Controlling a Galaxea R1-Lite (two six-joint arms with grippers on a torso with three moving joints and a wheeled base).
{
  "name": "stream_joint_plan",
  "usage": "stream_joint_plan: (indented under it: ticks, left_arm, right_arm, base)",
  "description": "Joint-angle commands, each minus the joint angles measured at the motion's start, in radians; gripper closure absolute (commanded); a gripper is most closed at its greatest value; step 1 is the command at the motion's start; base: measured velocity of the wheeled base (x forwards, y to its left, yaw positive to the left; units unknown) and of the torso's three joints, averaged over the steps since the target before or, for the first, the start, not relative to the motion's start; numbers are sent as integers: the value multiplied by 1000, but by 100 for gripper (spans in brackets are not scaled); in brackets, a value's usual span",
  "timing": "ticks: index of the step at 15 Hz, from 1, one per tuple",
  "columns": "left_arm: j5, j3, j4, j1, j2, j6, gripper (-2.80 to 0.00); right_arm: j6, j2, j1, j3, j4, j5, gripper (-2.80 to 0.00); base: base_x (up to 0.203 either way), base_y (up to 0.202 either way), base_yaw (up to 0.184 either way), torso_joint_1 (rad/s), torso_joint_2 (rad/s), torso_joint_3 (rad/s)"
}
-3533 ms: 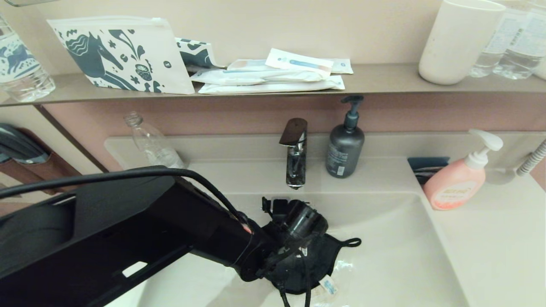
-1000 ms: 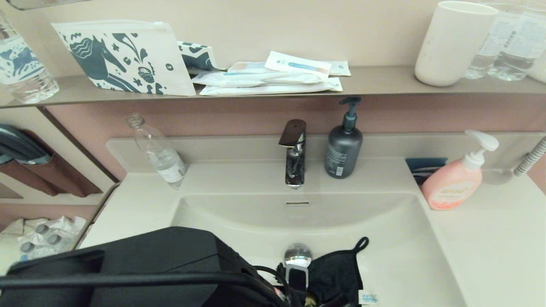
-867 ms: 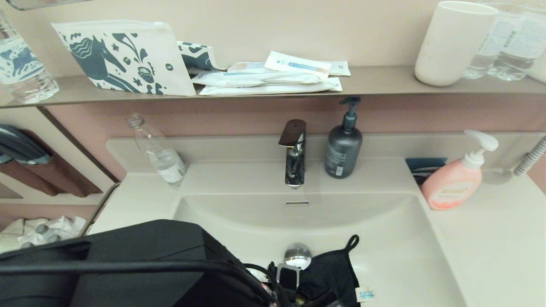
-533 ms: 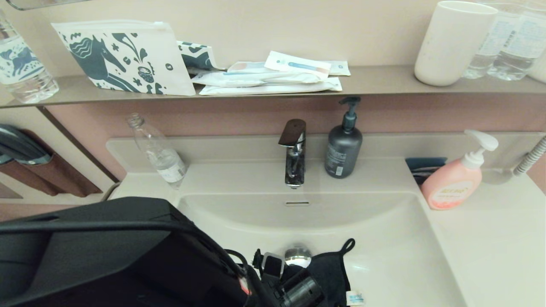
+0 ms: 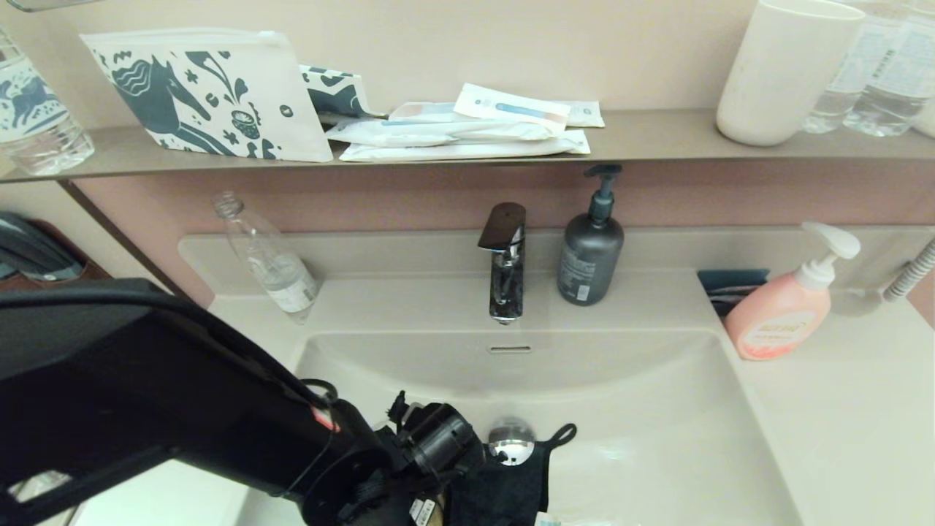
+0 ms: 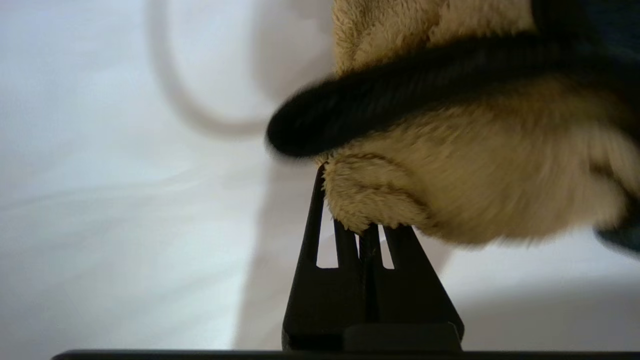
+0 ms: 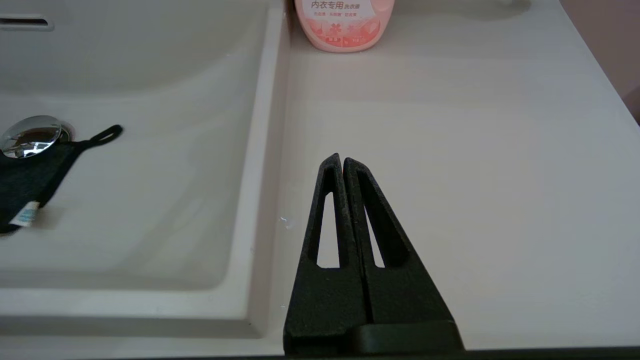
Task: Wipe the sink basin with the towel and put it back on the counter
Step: Wipe the sink
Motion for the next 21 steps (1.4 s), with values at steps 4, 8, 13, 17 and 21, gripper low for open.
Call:
stream_joint_plan:
  ticks: [4, 8, 13, 17, 21]
  left_arm:
    - [7, -78, 290, 34, -257, 66, 0]
    - [45, -194, 496, 31, -310, 62, 0]
    - [32, -165, 652, 30, -329, 35, 0]
    - [2, -25, 467, 32, -282, -14, 0]
    - [-1, 17, 408, 63, -246, -10, 0]
  right_arm:
    - [0, 0, 0, -1, 0, 0, 0]
    - [0, 0, 0, -1, 0, 0, 0]
    - [0, 0, 0, 0, 0, 0, 0]
    - [0, 0, 0, 0, 0, 0, 0]
    - [0, 0, 0, -1, 0, 0, 0]
  base:
    - [0, 0, 0, 0, 0, 0]
    - [0, 0, 0, 0, 0, 0]
    - [0, 0, 0, 0, 0, 0]
    - [0, 0, 0, 0, 0, 0]
    - [0, 0, 0, 0, 0, 0]
